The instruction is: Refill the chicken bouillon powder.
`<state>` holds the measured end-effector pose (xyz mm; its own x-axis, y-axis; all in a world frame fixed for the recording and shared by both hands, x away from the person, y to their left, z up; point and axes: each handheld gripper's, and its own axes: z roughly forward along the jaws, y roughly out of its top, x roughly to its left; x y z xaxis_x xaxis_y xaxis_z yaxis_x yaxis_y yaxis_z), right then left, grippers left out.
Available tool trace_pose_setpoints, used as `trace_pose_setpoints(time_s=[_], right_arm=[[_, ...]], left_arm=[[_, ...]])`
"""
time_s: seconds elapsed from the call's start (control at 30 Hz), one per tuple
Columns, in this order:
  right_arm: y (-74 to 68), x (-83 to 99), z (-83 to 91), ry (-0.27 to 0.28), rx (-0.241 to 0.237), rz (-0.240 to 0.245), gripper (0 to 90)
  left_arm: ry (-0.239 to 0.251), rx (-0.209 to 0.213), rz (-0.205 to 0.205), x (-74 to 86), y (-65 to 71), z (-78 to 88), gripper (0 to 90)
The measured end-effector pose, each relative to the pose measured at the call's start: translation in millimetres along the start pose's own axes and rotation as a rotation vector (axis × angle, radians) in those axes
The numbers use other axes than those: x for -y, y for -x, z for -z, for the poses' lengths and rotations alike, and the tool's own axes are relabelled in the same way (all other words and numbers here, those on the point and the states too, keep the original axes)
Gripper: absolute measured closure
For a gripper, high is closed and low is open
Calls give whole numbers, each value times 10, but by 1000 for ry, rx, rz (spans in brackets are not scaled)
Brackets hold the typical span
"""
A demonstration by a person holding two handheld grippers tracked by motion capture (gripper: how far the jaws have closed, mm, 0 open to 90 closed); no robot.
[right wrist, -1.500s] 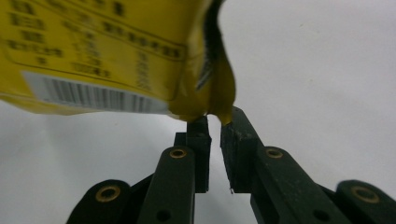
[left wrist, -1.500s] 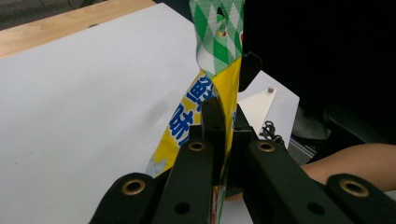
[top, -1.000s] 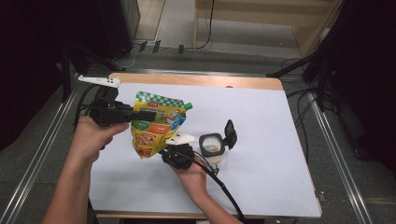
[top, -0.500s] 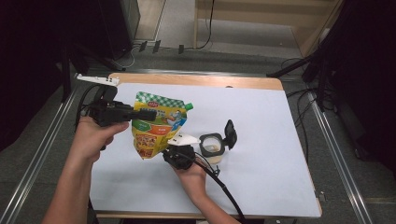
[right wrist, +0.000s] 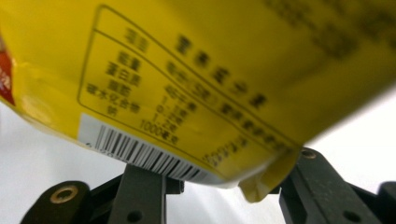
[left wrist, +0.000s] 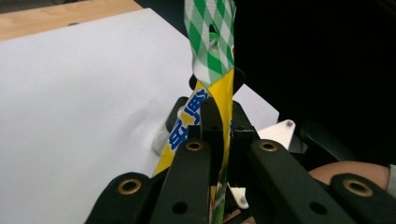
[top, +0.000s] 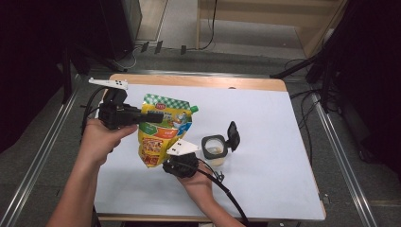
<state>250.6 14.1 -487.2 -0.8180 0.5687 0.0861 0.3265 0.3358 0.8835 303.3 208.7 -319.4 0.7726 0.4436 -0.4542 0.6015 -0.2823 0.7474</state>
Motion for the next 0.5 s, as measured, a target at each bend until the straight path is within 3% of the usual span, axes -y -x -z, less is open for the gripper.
trace_pose_setpoints(time_s=[0.13,0.5], right_arm=[[-47,-9,87,4,12,41,622],[-123,-16,253,-1,-26,62,609]], left_arm=[[-31,-44,-13,2,23,-116,847],[-72,-67,-33,11,88,-327,820]])
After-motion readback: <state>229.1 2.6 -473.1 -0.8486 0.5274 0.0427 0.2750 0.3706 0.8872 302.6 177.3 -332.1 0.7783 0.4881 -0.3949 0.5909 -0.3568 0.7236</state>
